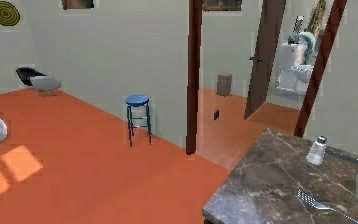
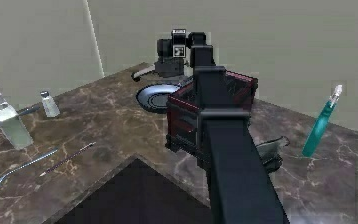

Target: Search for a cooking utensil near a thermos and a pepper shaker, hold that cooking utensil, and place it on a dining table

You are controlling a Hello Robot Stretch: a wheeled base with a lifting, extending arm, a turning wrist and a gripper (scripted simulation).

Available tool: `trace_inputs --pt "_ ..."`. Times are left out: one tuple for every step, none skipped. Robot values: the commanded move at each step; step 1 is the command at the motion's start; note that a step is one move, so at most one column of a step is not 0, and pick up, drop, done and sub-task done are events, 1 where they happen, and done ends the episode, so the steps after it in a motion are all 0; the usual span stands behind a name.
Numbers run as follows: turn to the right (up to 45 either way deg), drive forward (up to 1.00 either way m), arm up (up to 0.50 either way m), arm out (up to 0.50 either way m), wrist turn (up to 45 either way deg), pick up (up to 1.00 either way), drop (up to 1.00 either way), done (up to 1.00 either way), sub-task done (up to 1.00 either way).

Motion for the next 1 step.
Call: trace_inputs --pt "0.0 0.0 -0.12 0.0 0.0 0.0 0.0 0.0 0.0"
